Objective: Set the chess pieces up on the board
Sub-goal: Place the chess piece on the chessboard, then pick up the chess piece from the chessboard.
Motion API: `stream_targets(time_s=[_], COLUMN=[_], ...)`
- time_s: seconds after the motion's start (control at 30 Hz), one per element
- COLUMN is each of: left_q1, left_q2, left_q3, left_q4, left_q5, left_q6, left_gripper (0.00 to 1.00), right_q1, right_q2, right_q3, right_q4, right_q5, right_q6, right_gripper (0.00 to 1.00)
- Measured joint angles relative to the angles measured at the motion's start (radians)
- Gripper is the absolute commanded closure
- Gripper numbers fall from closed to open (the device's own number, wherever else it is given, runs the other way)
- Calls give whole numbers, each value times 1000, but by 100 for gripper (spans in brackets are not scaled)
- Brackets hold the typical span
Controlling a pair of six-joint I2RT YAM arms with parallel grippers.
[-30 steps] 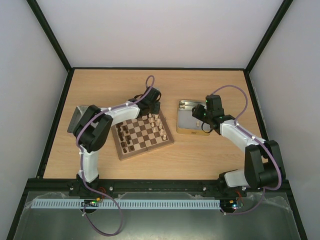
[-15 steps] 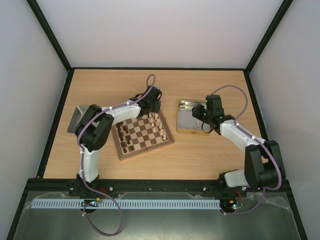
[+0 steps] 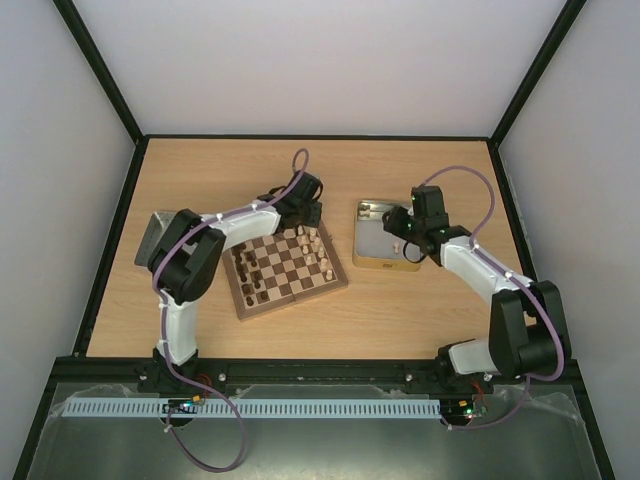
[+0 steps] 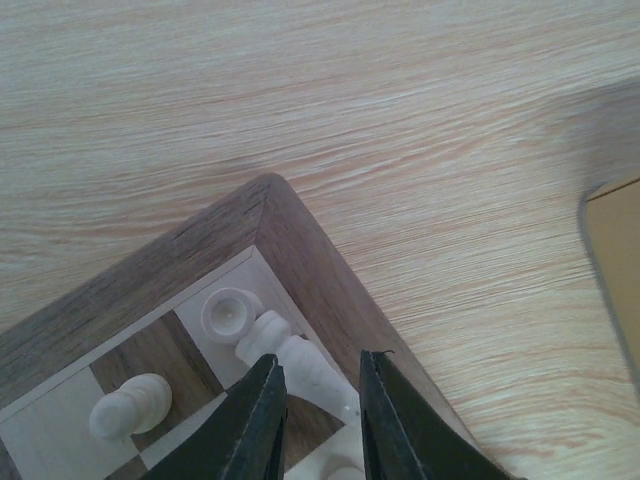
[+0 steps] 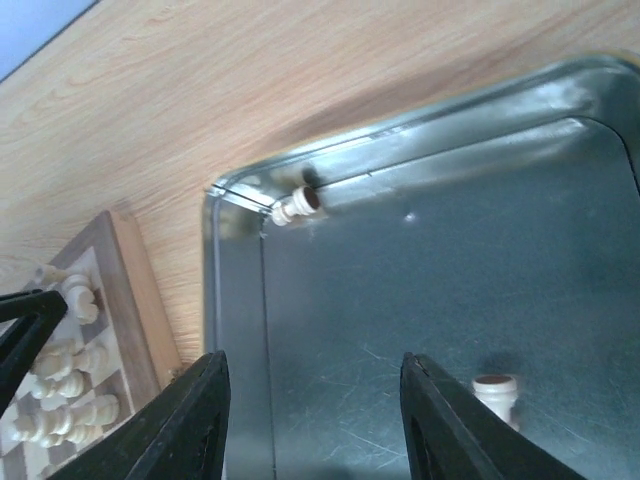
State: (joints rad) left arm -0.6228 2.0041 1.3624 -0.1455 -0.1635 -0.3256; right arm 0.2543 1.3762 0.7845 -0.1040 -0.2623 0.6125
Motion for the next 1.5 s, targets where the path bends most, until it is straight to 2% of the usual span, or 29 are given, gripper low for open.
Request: stream_targets(time_s=[0.2, 0.47, 0.77, 1.07, 1.23, 1.5], left_q1=[22, 71, 108, 127, 131, 131], left_q2=[-74, -135, 10, 105, 120, 122], left_q3=[0, 47, 183, 233, 241, 241], left_q4=[-18, -49, -121, -172, -184, -191], left_q5=[59, 109, 169, 216, 235, 246], left_q6=[-28, -38, -13, 1, 3, 3], left_gripper=[66, 55, 58, 62, 68, 72], right_q1=[30, 143, 192, 194, 199, 201], right_q2=[33, 218, 389, 430, 440, 440], right_q3=[118, 310, 427, 453, 453, 453], right_q4=[-58, -95, -113, -110, -110, -109], right_q5=[-18, -54, -109, -151, -157, -159], right_q6=[-24, -55, -43, -1, 5, 6], right_gripper=[51, 51, 52, 54, 55, 55])
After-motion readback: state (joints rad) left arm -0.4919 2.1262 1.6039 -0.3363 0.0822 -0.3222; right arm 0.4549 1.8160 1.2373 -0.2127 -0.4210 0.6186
